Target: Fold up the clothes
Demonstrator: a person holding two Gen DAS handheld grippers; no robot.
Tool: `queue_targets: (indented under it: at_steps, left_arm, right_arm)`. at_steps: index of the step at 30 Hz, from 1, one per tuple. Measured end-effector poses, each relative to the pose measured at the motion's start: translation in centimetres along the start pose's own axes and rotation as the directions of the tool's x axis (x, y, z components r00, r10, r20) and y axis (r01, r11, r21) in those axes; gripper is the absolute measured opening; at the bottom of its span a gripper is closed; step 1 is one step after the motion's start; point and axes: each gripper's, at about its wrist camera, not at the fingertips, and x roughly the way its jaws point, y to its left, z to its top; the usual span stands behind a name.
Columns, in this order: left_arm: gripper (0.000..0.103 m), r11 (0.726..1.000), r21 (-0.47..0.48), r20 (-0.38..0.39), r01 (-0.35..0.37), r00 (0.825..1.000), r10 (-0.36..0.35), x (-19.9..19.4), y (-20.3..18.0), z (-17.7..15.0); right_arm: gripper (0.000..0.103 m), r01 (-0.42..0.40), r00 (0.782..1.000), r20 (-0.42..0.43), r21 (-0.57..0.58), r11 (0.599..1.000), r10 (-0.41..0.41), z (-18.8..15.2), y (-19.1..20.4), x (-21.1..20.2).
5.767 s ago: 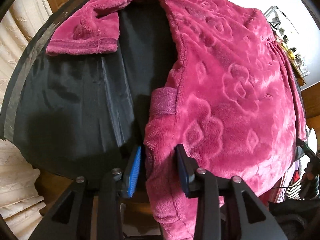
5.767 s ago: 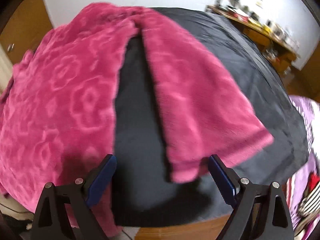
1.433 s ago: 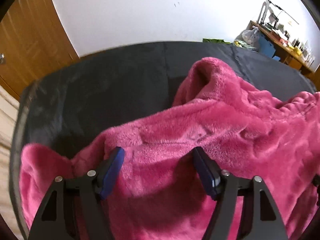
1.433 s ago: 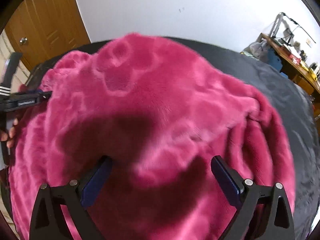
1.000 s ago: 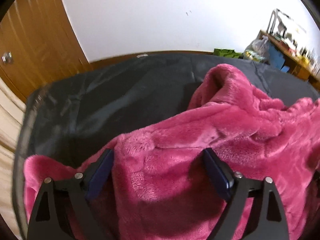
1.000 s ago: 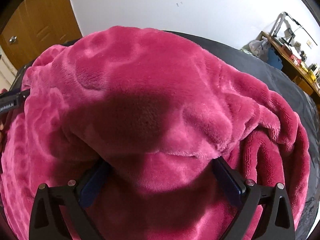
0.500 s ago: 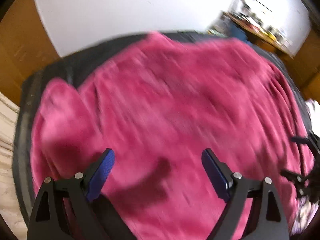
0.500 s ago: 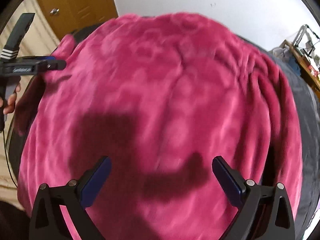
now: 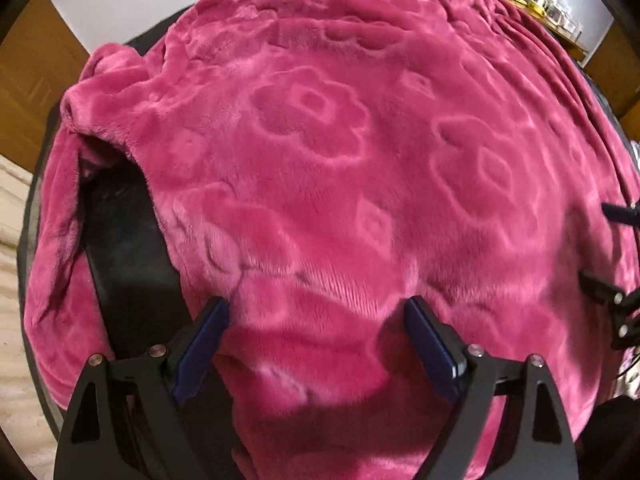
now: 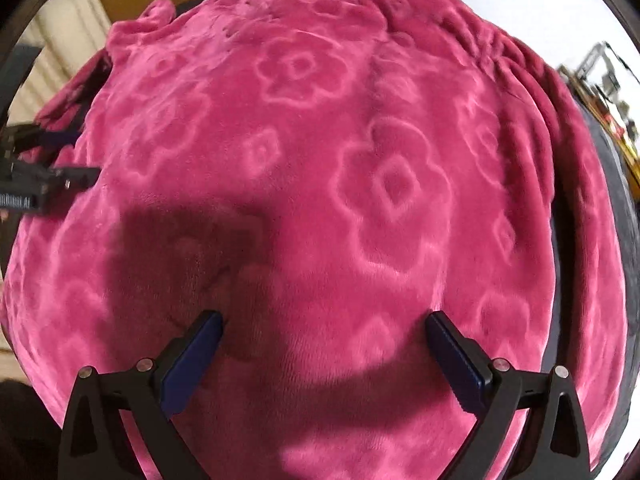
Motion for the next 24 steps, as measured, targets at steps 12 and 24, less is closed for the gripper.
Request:
queue_targets:
  at_steps: [12, 24]
  left_arm:
    - [0.094, 0.999, -0.008, 0.036, -0.032, 0.999, 0.033, -2.4, -1.7, -1.2]
    - [0.094, 1.0, -0.016, 0.032, 0.02, 0.999, -0.019, -1.6, -2.0, -7.5]
  right_arm:
    - [0.102, -0.032, 0.999, 0.038, 0.057, 0.998, 0.03, -0.1, -0.1, -2.0]
    - [0.102, -0.03, 0.998, 0.052, -0.122, 0.992, 0.037, -5.0, 3.3, -3.3]
